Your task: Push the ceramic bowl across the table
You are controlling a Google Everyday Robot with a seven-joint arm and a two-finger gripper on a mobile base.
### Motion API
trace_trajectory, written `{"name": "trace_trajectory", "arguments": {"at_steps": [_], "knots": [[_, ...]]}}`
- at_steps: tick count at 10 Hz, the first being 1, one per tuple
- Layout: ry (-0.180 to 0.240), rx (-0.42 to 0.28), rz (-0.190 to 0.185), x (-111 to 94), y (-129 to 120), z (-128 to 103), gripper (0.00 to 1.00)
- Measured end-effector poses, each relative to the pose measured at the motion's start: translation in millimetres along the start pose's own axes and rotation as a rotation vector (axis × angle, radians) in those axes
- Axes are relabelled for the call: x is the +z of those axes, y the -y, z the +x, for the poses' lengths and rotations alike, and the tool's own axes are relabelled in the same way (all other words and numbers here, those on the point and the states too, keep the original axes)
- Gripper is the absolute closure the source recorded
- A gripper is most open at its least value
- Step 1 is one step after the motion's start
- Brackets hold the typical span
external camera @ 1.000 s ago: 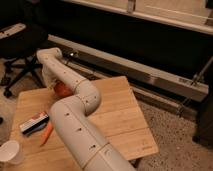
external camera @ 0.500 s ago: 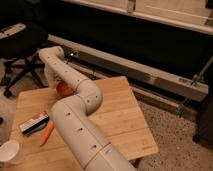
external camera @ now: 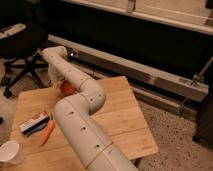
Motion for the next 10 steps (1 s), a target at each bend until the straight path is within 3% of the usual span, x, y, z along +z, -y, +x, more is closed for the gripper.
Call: {"name": "trace_trajectory", "arguments": {"at_steps": [5, 10], "knots": [[-0.029, 0.051, -0.053, -3, -26, 26, 0.95], [-0.035, 0.095, -0.059, -9, -40, 37, 0.95]]}}
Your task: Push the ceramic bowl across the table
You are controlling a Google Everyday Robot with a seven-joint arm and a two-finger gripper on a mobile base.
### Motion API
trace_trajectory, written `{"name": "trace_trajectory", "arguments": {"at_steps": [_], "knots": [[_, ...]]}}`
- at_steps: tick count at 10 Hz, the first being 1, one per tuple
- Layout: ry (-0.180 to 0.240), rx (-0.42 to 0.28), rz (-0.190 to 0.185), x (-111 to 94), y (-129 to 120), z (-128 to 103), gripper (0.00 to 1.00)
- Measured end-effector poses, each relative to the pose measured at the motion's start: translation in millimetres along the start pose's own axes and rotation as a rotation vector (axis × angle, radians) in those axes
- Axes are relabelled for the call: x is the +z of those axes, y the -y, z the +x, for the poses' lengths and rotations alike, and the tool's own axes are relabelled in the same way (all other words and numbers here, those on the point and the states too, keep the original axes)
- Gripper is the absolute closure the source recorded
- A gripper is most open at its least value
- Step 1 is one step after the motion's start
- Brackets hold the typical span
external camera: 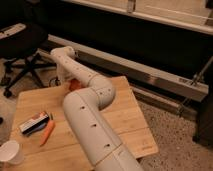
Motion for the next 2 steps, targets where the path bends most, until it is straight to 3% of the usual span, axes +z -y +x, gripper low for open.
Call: {"name": "trace_trajectory", "arguments": {"at_steps": [2], "knots": [[-0.001, 0.013, -0.001, -1.1, -5.7, 5.2, 0.95]]}}
